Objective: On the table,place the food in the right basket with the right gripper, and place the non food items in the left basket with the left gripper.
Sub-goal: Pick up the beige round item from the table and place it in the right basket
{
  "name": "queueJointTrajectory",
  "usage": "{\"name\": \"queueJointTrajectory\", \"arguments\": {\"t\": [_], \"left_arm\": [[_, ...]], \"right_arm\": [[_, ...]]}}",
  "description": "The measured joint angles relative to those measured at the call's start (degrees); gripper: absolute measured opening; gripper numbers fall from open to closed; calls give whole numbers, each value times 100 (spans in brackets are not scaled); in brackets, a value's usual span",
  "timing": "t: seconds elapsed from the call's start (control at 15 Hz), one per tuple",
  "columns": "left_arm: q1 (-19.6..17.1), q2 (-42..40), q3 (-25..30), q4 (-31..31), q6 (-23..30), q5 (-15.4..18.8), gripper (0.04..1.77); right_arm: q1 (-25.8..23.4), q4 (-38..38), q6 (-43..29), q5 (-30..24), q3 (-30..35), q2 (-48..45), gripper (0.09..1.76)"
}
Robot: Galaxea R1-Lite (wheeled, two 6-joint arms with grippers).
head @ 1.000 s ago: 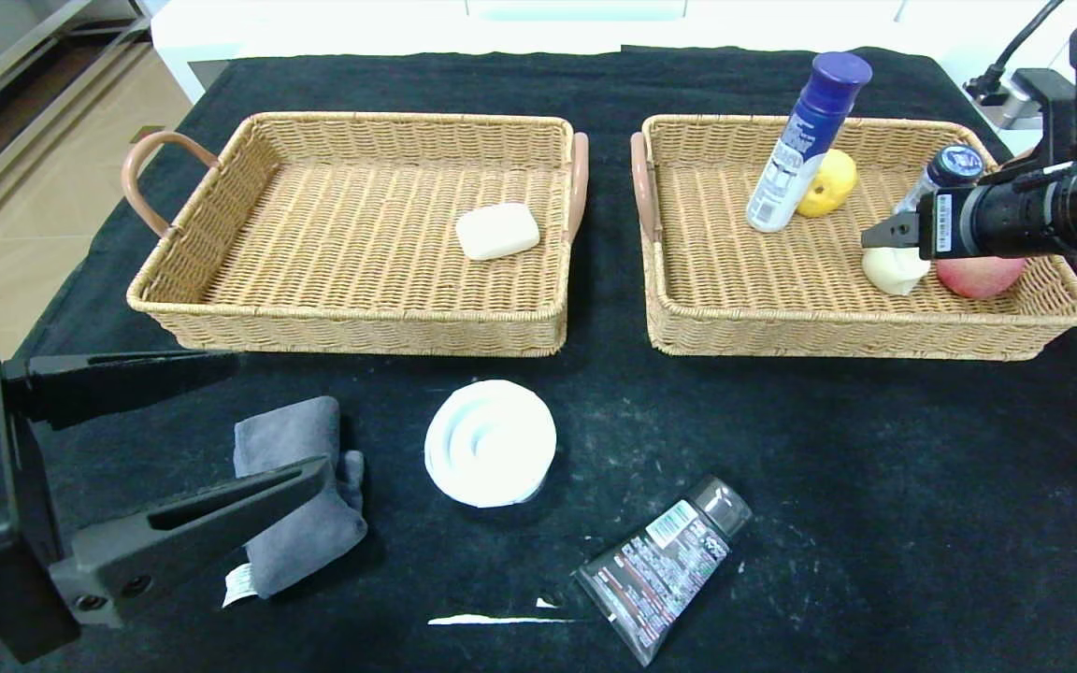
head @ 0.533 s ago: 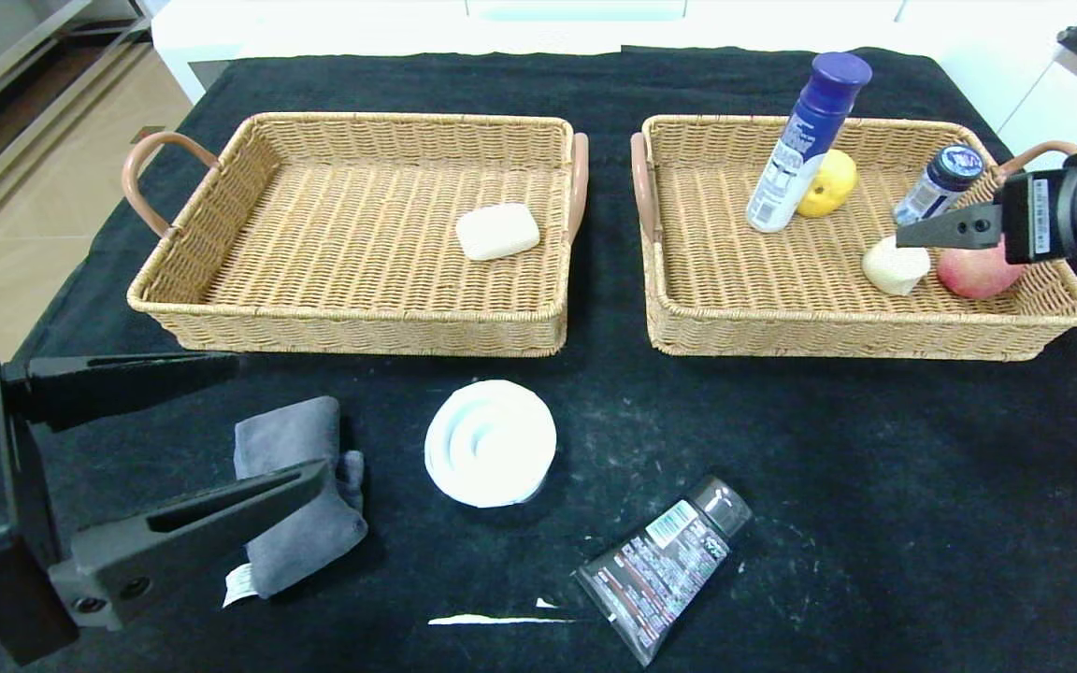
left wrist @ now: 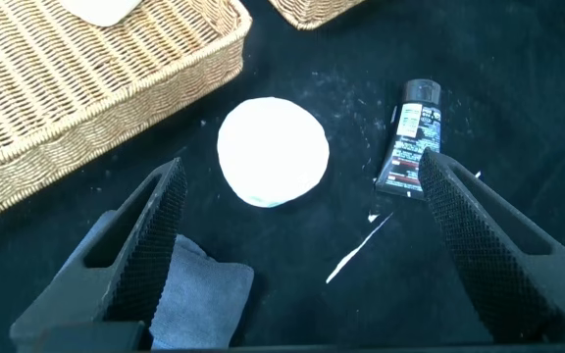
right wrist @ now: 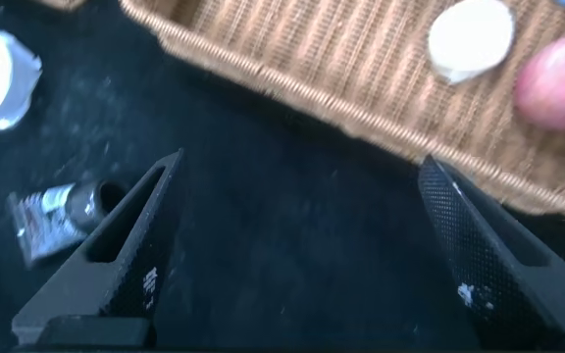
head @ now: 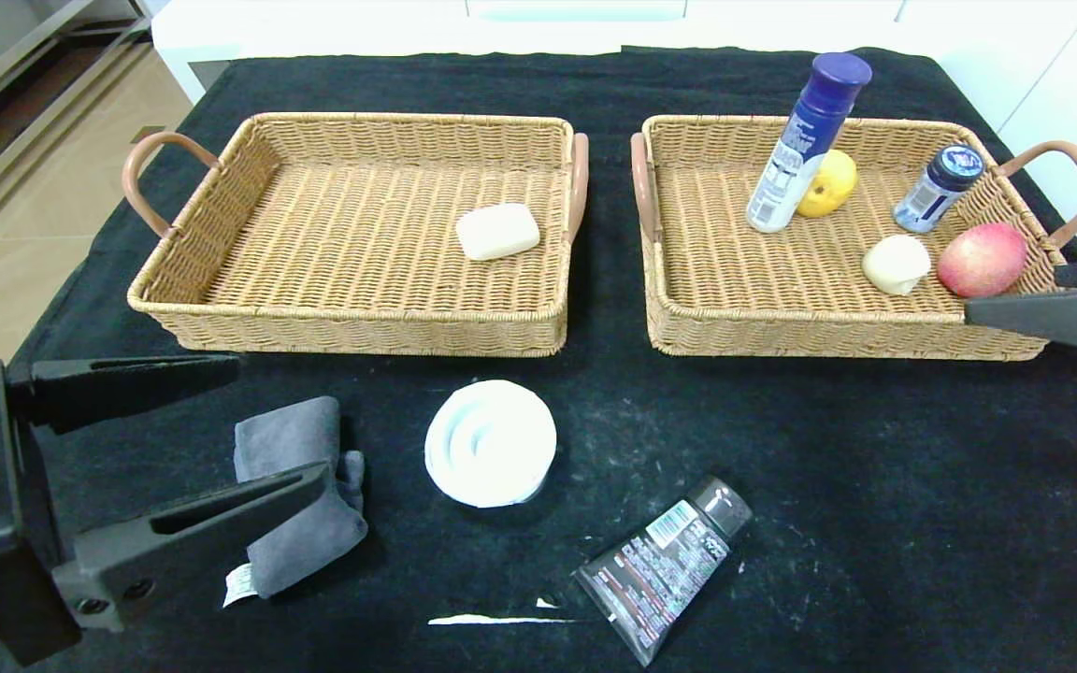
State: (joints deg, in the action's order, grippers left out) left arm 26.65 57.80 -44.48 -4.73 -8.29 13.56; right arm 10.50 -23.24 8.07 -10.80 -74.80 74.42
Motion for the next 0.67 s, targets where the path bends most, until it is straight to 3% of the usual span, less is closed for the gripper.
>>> {"name": "queueJointTrajectory", "arguments": {"t": [0.67], "left_arm": [[-17,26,-24,2,17,-46,172]], "right_arm": [[57,22,13,-358,1039,-789,170]]}}
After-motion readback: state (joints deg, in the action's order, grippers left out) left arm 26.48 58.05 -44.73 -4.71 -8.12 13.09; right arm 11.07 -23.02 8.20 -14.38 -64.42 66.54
